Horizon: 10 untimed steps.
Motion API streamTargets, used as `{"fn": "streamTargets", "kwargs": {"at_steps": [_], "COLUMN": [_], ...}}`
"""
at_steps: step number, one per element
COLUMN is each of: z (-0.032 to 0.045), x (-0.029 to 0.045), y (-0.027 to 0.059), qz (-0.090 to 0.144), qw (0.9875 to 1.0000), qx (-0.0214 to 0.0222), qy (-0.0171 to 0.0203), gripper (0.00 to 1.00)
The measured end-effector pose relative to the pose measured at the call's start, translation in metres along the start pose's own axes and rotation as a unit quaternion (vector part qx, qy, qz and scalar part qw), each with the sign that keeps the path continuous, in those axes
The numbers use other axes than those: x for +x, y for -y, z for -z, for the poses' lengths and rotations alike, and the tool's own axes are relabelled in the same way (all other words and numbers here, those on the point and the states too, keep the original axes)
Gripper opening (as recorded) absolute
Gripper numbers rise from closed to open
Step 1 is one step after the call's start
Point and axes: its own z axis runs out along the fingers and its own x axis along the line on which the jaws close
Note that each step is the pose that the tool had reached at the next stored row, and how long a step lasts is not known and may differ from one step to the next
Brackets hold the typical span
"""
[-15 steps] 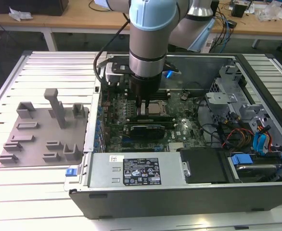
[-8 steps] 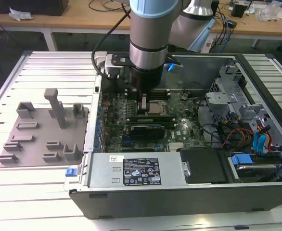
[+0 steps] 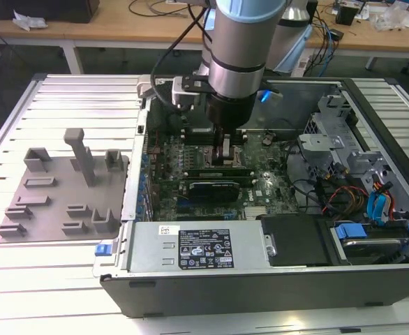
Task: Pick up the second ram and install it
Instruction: 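Press down the second ram until it locks into place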
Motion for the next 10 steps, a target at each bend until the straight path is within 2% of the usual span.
{"fn": "streamTargets", "kwargs": {"at_steps": [1,3,4,10], "z": [0.0026,0.0183,0.0230,0.0240], "x": [-0.0002,-0.0008,-0.0009,-0.0010], "y": [0.0017,0.0011,0.0010,0.0009], "qz": [0.000,0.000,0.000,0.000], "qw": [1.0000,1.0000,1.0000,1.0000], "qx": [-0.0019,-0.0021,-0.0021,-0.0021], "qy": [-0.0004,-0.0002,-0.0002,-0.0003], "gripper": [0.08,0.08,0.08,0.08]}}
